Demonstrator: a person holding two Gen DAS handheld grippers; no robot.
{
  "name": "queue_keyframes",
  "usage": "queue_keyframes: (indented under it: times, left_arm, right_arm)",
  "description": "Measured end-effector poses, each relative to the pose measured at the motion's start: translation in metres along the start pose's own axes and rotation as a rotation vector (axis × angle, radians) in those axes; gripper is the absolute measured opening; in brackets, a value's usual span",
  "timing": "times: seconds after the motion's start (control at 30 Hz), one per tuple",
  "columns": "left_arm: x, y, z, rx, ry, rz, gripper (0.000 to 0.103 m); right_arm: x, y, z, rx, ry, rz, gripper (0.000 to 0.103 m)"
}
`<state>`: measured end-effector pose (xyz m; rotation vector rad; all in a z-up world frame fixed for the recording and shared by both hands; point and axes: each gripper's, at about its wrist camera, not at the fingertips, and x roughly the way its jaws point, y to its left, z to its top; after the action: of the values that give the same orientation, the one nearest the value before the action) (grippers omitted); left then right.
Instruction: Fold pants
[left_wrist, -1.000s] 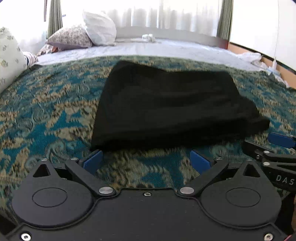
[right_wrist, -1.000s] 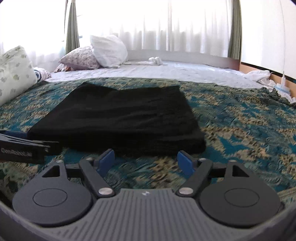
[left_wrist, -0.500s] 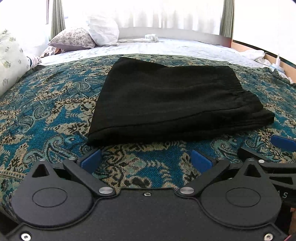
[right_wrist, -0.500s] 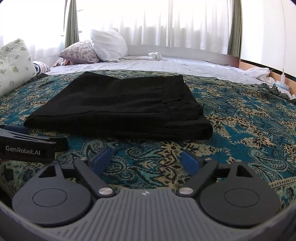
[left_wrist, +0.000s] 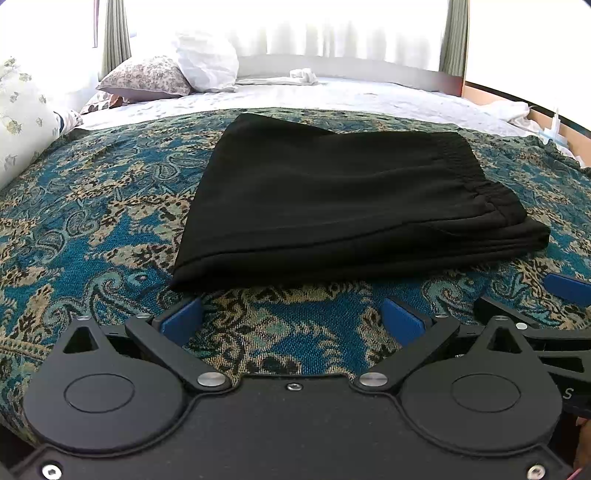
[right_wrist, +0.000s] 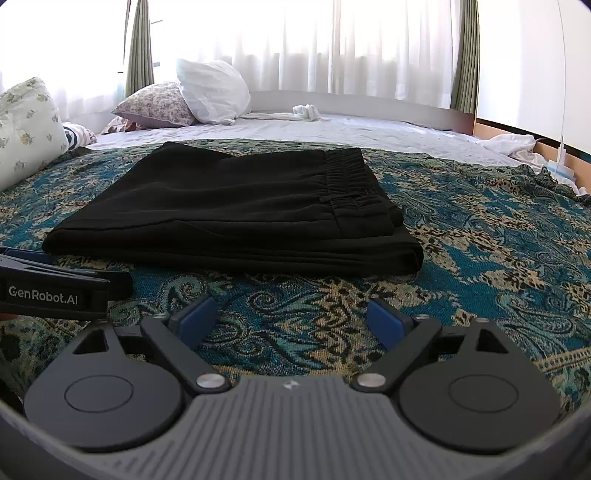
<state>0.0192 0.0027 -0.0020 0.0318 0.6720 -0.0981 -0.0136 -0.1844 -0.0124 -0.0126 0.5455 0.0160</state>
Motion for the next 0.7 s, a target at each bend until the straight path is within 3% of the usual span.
queue_keyframes:
  times: [0.7]
  left_arm:
    - [0.0033, 0.0006, 0.0016, -0.01, 0.0, 0.004, 0.103]
  right_arm:
    - [0.0018, -0.0022, 0.0007, 0.014, 0.004, 0.007, 0.097]
